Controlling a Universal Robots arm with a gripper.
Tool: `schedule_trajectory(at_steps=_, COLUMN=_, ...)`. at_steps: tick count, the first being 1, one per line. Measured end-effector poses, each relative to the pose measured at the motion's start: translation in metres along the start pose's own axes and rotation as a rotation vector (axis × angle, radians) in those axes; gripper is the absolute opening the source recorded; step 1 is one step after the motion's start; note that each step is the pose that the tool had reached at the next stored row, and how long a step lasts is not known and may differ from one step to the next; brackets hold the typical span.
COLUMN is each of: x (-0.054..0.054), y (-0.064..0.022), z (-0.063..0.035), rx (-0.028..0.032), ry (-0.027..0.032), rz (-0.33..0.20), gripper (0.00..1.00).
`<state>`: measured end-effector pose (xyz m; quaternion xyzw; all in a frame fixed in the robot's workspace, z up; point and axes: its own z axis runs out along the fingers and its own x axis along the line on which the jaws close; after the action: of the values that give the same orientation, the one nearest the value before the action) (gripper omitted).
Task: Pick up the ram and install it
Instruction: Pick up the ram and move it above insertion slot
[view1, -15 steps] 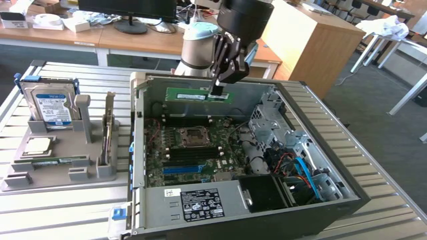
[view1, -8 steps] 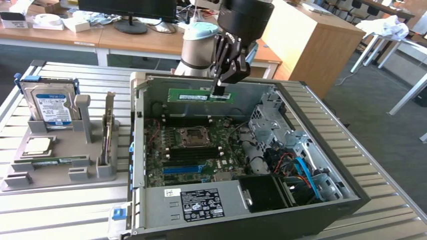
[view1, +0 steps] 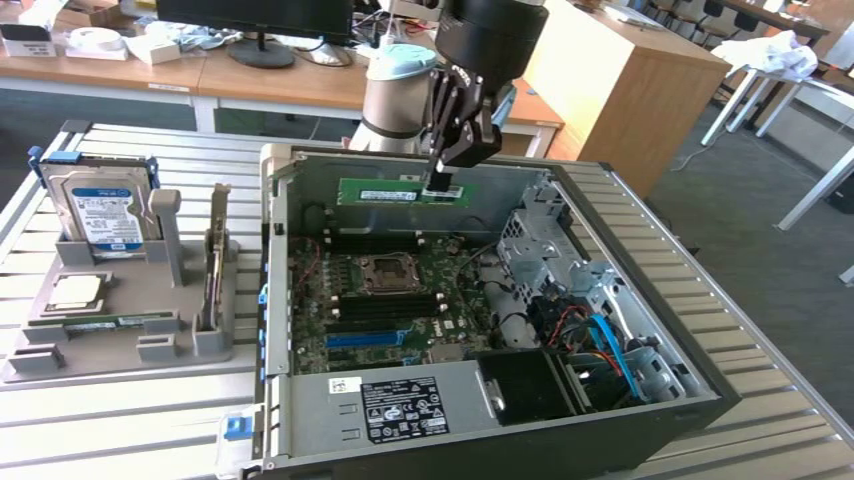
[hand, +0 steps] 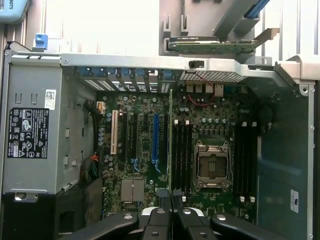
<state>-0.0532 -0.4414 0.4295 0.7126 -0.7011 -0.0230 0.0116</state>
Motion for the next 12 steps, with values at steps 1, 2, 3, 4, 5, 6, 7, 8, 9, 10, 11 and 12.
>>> schedule_trajectory(at_steps=1, x=0.000, y=-0.0011, z=-0.0001, rx=0.0000, ry=0.0000, rz=0.000, gripper=0.11)
schedule_trajectory(at_steps=2, x=0.000, y=-0.0024, z=-0.0002, rx=0.0000, ry=0.0001, rz=0.000, gripper=0.11)
schedule_trajectory(at_steps=3, x=0.000, y=-0.0037, z=-0.0002, rx=0.0000, ry=0.0000, rz=0.000, gripper=0.11)
schedule_trajectory(at_steps=4, x=0.000, y=-0.0050, z=-0.0002, rx=0.0000, ry=0.0000, rz=0.000, gripper=0.11)
schedule_trajectory(at_steps=5, x=0.000, y=-0.0063, z=-0.0003, rx=0.0000, ry=0.0001, rz=0.000, gripper=0.11)
schedule_trajectory(at_steps=6, x=0.000, y=-0.0078, z=-0.0004, rx=0.0000, ry=0.0000, rz=0.000, gripper=0.11)
schedule_trajectory(at_steps=7, x=0.000, y=-0.0092, z=-0.0004, rx=0.0000, ry=0.0000, rz=0.000, gripper=0.11)
schedule_trajectory(at_steps=8, x=0.000, y=-0.0107, z=-0.0005, rx=0.0000, ry=0.0000, rz=0.000, gripper=0.11)
schedule_trajectory(at_steps=9, x=0.000, y=-0.0120, z=-0.0006, rx=0.0000, ry=0.0000, rz=0.000, gripper=0.11)
schedule_trajectory(at_steps=10, x=0.000, y=-0.0133, z=-0.0007, rx=0.0000, ry=0.0000, rz=0.000, gripper=0.11)
schedule_trajectory(at_steps=11, x=0.000, y=-0.0139, z=-0.0007, rx=0.0000, ry=0.0000, rz=0.000, gripper=0.11)
schedule_trajectory(at_steps=12, x=0.000, y=-0.0139, z=-0.0007, rx=0.0000, ry=0.0000, rz=0.000, gripper=0.11)
